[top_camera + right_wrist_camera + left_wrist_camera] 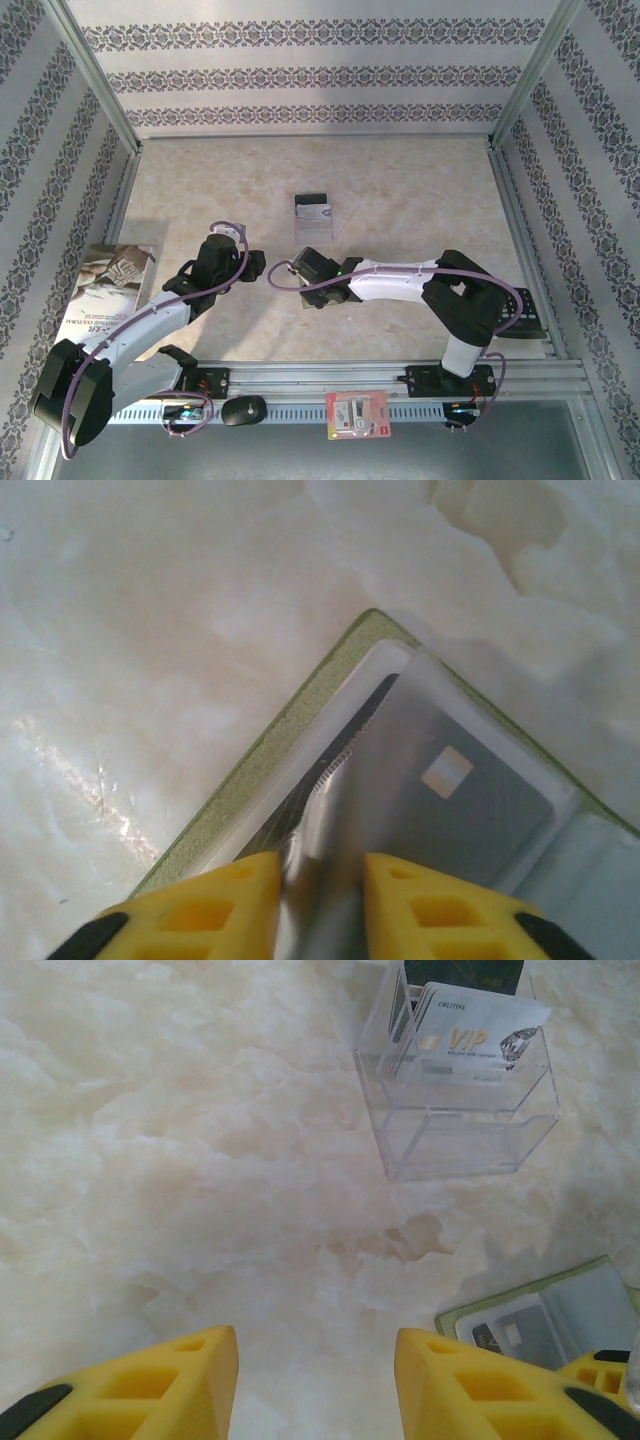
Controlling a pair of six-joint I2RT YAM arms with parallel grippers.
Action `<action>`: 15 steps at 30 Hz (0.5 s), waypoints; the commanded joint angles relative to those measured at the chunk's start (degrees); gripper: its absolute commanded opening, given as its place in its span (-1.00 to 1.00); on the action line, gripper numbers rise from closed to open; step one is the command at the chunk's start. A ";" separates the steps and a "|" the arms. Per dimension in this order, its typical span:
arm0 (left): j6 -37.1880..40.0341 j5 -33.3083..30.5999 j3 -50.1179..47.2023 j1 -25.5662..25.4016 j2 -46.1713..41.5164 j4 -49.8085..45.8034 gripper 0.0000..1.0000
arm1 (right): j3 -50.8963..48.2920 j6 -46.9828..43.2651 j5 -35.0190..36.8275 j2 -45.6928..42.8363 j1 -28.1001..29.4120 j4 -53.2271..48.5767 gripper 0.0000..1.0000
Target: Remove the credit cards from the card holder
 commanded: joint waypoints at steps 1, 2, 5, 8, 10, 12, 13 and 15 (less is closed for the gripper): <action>-0.34 2.07 -1.03 0.38 -0.88 2.36 -0.10 | -0.08 -0.64 2.77 1.02 0.28 -1.41 -0.68; -0.36 2.78 -1.14 0.34 -0.83 2.72 -0.10 | -0.36 -0.42 2.57 0.60 0.15 -0.60 -0.76; -0.61 5.02 -1.33 -0.15 -0.45 4.19 -0.11 | -2.19 0.70 0.34 -2.09 -0.80 3.36 -0.96; -1.85 6.52 -1.87 -1.43 1.06 6.97 -0.14 | -5.38 2.88 -3.03 -6.03 -2.46 8.93 -1.00; -2.98 7.31 -2.37 -2.75 2.86 9.87 -0.17 | -8.43 5.06 -5.84 -8.92 -3.85 13.44 -1.00; -3.92 7.05 -2.26 -5.19 5.40 12.59 -0.20 | -11.89 8.04 -8.99 -11.64 -5.55 18.30 -1.00; -4.25 6.57 -2.24 -6.35 6.46 13.89 -0.22 | -13.33 9.31 -10.16 -12.68 -6.35 20.15 -1.00; -4.81 5.73 -1.82 -9.29 9.57 16.97 -0.24 | -16.41 11.92 -12.81 -14.92 -7.80 23.91 -1.00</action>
